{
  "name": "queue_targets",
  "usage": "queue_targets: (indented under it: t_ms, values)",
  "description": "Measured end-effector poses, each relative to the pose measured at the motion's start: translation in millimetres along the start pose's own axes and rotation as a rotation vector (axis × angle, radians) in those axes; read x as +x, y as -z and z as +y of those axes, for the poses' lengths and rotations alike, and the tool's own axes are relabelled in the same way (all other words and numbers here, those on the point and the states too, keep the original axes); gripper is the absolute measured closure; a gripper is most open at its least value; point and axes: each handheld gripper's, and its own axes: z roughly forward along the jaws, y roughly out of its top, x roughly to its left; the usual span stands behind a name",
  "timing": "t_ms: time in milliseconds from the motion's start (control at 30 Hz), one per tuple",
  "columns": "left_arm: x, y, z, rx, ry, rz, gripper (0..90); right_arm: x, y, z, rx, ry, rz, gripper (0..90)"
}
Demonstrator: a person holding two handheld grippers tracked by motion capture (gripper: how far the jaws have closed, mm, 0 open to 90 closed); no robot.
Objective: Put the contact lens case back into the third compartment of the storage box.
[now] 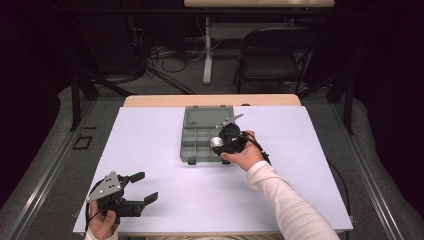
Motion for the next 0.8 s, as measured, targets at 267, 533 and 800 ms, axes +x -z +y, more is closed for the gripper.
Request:
queue_targets:
  t_ms: [267,533,800]
  values:
    - [0.5,-0.1,0.0,0.001,-0.004,-0.001,15.9,-3.1,-2.2,6.1,0.0,-0.005,-0.018,48.7]
    - [0.9,-0.2,-0.2,-0.003,0.0,-0.002,15.9,-5.4,-5.3,12.1,-0.006,-0.006,-0.031,48.7]
    - [1.3,-0.1,-0.2,-0.001,0.0,-0.005,15.9,-7.6,-11.1,17.3,-0.017,-0.006,-0.037,48.6]
